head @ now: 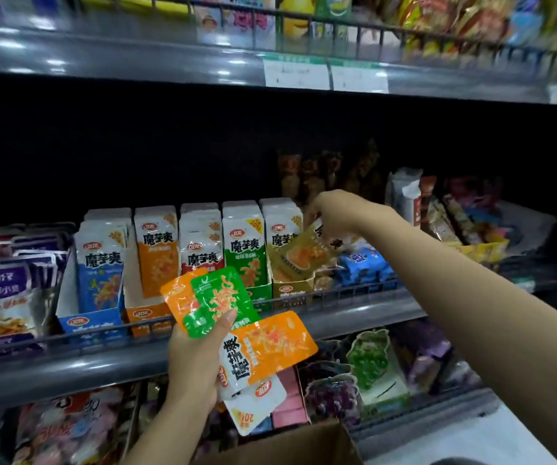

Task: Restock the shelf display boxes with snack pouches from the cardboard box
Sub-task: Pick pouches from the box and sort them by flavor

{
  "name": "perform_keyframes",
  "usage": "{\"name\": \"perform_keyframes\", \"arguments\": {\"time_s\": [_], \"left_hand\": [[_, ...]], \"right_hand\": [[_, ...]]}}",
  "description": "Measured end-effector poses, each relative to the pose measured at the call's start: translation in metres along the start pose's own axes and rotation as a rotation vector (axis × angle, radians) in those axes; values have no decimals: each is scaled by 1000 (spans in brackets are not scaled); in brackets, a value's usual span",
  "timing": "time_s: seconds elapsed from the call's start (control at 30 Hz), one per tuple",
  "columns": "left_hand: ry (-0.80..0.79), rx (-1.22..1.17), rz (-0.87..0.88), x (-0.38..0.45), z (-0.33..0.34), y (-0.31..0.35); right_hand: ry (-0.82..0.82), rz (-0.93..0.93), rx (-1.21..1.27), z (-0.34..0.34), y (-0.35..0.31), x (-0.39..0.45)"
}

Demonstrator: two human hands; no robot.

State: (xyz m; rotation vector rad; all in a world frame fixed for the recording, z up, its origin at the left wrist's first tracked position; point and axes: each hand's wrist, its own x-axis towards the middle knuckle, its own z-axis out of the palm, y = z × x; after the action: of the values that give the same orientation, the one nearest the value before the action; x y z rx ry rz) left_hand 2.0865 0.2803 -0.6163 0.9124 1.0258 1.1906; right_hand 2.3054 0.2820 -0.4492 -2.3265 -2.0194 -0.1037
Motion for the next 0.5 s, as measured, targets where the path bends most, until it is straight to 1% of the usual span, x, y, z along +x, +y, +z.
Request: {"name": "perform_keyframes", "arguments": {"time_s": [0.07,0.13,0.17,0.27,0.33,0.4,0.5], "left_hand": [[7,-2,14,0,-1,1],[16,-1,25,1,-1,1],[14,-2,22,0,-1,2],[0,-16,16,1,-3,3],[-7,-27,16,2,-4,4],[-19,-34,23,2,-4,4],[-22,-46,26,1,-3,4]], "right_hand": [[-72,-55,-118,1,-13,13],[-91,-74,-117,10,-19,28],[-78,-71,-57,16,-18,35],[31,-32,223,33,-10,44],[100,11,339,43,-1,46],[134,37,315,50,4,47],[170,-21,273,58,5,47]]}}
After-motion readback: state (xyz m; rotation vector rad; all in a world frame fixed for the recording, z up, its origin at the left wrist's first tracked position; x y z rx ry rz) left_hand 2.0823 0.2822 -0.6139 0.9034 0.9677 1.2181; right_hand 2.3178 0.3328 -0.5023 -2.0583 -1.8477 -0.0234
